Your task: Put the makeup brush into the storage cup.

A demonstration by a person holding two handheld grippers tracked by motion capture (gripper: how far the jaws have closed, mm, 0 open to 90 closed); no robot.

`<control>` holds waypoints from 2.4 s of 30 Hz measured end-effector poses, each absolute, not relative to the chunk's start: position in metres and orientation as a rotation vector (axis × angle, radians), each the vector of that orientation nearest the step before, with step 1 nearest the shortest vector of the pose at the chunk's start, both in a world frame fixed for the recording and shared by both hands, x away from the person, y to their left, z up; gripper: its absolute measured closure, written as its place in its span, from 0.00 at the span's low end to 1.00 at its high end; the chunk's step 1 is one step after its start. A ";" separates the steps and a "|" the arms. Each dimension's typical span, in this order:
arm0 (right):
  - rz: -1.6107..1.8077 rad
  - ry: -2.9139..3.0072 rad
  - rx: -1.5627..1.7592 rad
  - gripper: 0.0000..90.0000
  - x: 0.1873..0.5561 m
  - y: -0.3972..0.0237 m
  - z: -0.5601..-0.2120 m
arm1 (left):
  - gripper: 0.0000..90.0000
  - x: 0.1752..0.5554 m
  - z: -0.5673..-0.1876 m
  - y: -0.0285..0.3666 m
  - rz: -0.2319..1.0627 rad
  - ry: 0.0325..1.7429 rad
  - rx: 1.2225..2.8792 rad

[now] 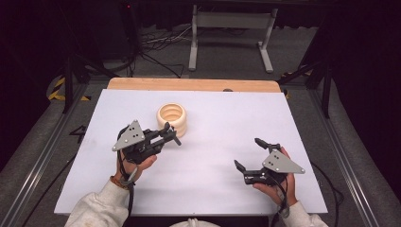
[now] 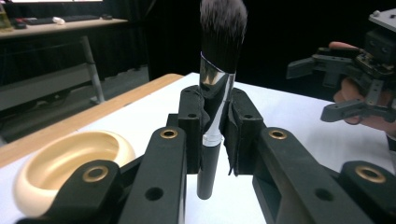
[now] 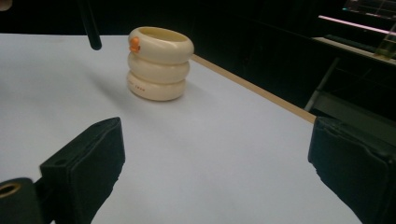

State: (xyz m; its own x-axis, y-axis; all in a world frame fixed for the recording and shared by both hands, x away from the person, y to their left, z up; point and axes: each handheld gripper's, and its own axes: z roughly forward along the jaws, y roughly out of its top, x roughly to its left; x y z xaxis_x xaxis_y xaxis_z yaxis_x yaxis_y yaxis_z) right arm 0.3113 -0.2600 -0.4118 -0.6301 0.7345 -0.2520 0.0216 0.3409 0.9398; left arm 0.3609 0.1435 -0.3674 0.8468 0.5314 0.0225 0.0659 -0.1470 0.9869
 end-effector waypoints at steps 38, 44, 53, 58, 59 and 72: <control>1.270 1.856 0.772 0.07 0.289 -0.293 -0.423 | 0.88 0.427 -0.312 0.152 0.610 0.503 1.745; 1.267 1.860 0.773 0.07 0.289 -0.293 -0.424 | 0.88 0.442 -0.316 0.152 0.605 0.526 1.756; 1.287 1.870 0.783 0.07 0.291 -0.293 -0.425 | 0.88 0.459 -0.328 0.148 0.586 0.556 1.784; 1.283 1.878 0.783 0.07 0.291 -0.292 -0.425 | 0.88 0.464 -0.337 0.144 0.571 0.578 1.796; 1.284 1.880 0.782 0.08 0.291 -0.292 -0.425 | 0.88 0.465 -0.340 0.143 0.568 0.582 1.796; 1.271 1.899 0.773 0.08 0.292 -0.291 -0.427 | 0.88 0.469 -0.369 0.138 0.514 0.614 1.812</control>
